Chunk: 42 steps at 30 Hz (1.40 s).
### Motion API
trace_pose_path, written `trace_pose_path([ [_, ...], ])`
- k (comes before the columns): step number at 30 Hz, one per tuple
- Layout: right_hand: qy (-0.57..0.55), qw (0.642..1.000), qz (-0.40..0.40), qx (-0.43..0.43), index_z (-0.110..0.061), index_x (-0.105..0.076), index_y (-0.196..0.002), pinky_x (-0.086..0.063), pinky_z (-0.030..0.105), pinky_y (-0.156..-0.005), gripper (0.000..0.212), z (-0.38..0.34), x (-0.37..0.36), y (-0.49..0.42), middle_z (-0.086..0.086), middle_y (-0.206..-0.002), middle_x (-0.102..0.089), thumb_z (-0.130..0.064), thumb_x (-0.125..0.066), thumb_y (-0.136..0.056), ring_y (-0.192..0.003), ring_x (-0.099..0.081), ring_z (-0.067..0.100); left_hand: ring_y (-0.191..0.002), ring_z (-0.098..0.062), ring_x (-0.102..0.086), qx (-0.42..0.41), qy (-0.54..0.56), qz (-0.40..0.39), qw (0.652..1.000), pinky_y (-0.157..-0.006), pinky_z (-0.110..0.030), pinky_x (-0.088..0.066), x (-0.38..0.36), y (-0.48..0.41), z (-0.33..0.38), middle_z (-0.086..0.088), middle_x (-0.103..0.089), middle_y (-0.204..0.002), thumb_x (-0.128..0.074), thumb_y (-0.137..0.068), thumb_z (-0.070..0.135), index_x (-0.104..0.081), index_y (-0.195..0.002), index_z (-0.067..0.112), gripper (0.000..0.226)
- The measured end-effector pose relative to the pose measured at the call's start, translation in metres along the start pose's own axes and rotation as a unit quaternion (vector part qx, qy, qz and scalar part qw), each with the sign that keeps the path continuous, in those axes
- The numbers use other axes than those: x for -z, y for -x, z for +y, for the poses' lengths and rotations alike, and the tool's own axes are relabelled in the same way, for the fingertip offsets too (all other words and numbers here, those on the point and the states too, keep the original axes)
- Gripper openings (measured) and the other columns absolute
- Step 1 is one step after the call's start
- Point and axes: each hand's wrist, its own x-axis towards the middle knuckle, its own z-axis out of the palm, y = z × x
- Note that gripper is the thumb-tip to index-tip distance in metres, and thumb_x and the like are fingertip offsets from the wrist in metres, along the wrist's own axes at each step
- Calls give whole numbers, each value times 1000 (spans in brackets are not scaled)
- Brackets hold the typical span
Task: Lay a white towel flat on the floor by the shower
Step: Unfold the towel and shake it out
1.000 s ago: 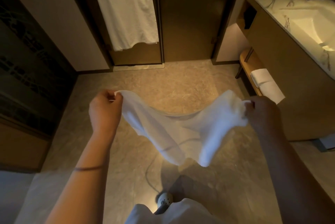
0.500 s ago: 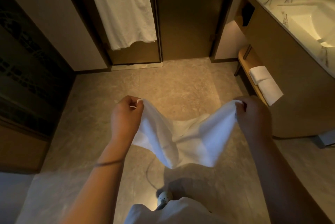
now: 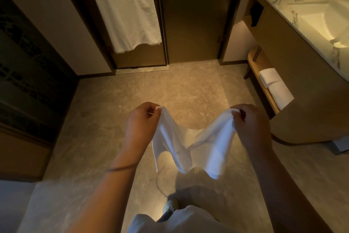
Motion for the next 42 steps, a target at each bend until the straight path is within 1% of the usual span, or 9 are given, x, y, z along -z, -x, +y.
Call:
trace_pose_path([
  [6, -22, 1000, -3, 4, -9, -67, -103, -44, 28, -73, 16, 13, 8, -5, 3, -93, -65, -12, -56, -91, -83, -58, 15, -78, 1, -61, -23, -4, -8, 1000, -66, -18, -47, -17, -1, 19, 17, -65, -82, -56, -92, 29, -67, -95, 28, 11],
  [10, -26, 1000, -1, 12, -9, -66, -104, -46, 29, -74, 16, 21, 14, -10, 4, -94, -65, -11, -56, -92, -83, -58, 14, -82, 5, -57, -35, -12, 24, 999, -64, -14, -39, -20, -6, 24, 14, -63, -92, -55, -93, 29, -66, -100, 28, 12],
  [14, -37, 999, 4, -3, -11, -65, -104, -50, 33, -76, 16, 32, 18, -18, 3, -96, -64, -13, -55, -93, -85, -58, 15, -81, 4, -56, -43, -27, 31, 998, -63, -13, -38, -27, -17, 31, 12, -60, -98, -57, -93, 30, -67, -102, 27, 14],
  [21, -32, 999, -7, -24, -11, -65, -105, -45, 25, -74, 17, 44, 3, -40, 0, -96, -62, -15, -54, -93, -85, -56, 10, -79, 5, -56, -40, -13, 11, 999, -62, -11, -37, -51, -48, 34, 15, -59, -92, -58, -92, 28, -67, -96, 28, 9],
  [26, -37, 998, -15, -42, -14, -64, -106, -47, 26, -75, 17, 51, -20, -80, -1, -98, -63, -16, -53, -94, -86, -57, 10, -78, 2, -57, -45, -21, 7, 999, -63, -12, -38, -66, -99, 22, 12, -62, -93, -58, -92, 27, -69, -97, 24, 13],
  [29, -22, 999, -15, -40, -14, -65, -106, -46, 26, -75, 18, 48, -39, -117, 1, -98, -64, -16, -52, -95, -86, -58, 11, -76, 1, -56, -45, -20, 9, 999, -65, -17, -42, -72, -141, 16, 7, -64, -95, -58, -92, 27, -69, -97, 23, 13],
  [33, -8, 1000, -21, -20, -13, -66, -104, -45, 25, -75, 19, 35, -60, -180, 0, -97, -64, -17, -50, -95, -87, -58, 12, -78, -1, -59, -30, 4, 21, 999, -69, -24, -49, -70, -203, 15, 8, -66, -96, -57, -91, 31, -69, -96, 27, 13],
  [38, -14, 1000, -6, -3, -19, -65, -102, -46, 24, -74, 16, 16, -86, -246, -8, -93, -59, -19, -51, -94, -85, -57, 9, -77, 6, -56, -20, 19, 42, 999, -60, -14, -40, -69, -269, 14, 15, -62, -93, -57, -91, 35, -66, -94, 34, 9],
  [42, -25, 999, -15, -19, -20, -65, -101, -45, 20, -69, 15, 13, -103, -269, -7, -92, -59, -20, -52, -94, -82, -57, 8, -78, 1, -57, -20, 18, 32, 999, -63, -16, -45, -77, -300, 15, 11, -63, -95, -59, -91, 32, -67, -97, 30, 11],
])
